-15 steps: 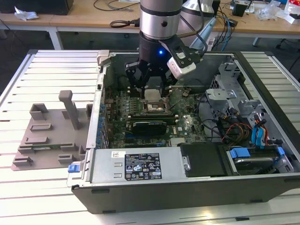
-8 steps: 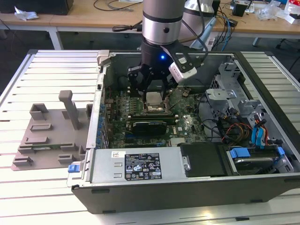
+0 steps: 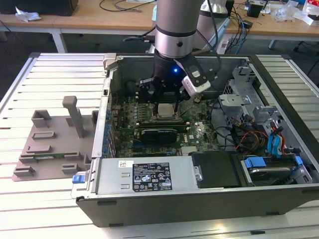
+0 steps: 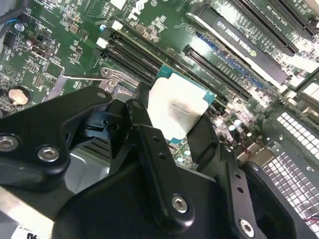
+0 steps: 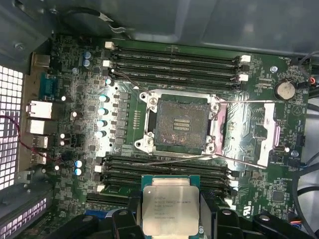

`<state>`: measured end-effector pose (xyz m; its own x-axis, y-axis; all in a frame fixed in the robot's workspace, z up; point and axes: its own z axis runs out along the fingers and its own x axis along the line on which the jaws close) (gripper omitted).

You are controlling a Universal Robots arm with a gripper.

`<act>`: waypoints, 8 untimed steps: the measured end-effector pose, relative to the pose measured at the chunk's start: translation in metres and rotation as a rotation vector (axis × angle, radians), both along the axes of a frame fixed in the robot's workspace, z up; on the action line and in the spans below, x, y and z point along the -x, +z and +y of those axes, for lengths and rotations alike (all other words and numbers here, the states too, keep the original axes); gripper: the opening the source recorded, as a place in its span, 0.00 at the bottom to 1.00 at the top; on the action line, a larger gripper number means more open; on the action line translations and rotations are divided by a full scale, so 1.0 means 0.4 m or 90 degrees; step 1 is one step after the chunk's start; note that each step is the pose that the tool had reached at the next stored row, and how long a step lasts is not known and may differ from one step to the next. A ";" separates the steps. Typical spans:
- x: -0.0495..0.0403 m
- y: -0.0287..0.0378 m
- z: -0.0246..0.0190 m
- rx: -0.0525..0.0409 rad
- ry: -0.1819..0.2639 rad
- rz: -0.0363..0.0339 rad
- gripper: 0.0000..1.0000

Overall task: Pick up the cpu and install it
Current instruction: 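Pick up the cpu and move it towards the insertion slot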

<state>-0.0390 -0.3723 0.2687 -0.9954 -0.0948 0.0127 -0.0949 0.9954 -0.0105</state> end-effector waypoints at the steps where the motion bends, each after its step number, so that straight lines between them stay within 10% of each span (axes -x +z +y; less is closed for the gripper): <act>1: -0.001 -0.009 0.013 -0.0001 0.000 -0.0001 0.55; 5: -0.001 -0.019 0.014 0.0000 0.000 0.0000 0.55; 8: -0.001 -0.019 0.043 0.0001 0.000 0.0000 0.55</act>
